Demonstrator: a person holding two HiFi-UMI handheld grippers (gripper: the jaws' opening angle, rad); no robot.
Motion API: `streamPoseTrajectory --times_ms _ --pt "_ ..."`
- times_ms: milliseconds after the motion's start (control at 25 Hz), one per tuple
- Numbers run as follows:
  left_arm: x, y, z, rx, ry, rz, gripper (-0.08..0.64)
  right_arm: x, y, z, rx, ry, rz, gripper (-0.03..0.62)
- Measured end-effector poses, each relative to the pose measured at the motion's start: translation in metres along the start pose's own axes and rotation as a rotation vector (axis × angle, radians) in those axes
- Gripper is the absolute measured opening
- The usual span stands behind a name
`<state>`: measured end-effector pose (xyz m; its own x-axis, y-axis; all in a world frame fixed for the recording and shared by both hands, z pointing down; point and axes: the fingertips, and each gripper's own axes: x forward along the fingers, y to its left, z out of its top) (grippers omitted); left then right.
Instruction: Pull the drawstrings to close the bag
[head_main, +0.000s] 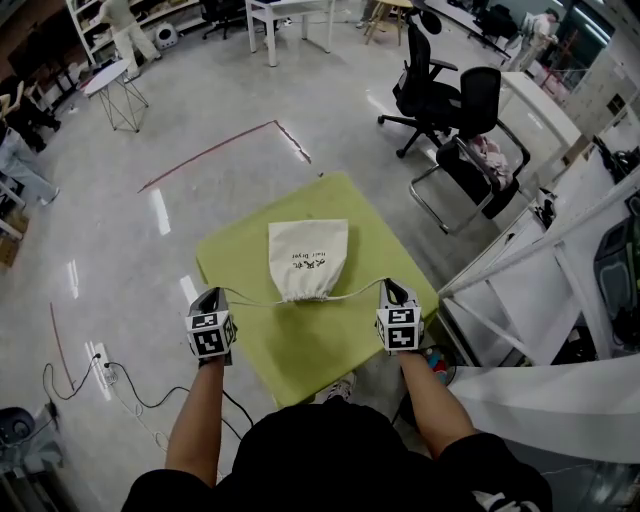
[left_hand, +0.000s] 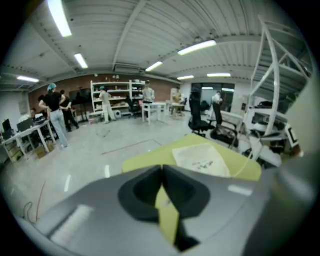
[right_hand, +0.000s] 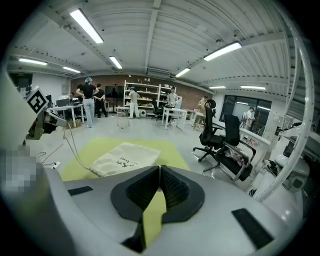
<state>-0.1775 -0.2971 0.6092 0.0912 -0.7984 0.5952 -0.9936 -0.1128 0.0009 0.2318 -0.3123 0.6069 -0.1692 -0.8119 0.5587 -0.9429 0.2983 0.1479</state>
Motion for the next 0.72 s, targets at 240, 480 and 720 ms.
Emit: streamPoseTrajectory --times_ms 240,480,720 --pt "0.002 -0.013 -0.042 0.003 0.082 -0.010 0.014 -0.002 0.013 -0.046 0.002 0.099 0.016 0.014" --pt "0.002 -0.023 -0.085 0.016 0.169 -0.018 0.015 -0.003 0.023 -0.085 0.004 0.187 0.022 0.014" --pt "0.000 -0.029 -0.115 0.012 0.223 -0.029 0.015 0.000 0.040 -0.113 -0.009 0.261 0.059 0.017"
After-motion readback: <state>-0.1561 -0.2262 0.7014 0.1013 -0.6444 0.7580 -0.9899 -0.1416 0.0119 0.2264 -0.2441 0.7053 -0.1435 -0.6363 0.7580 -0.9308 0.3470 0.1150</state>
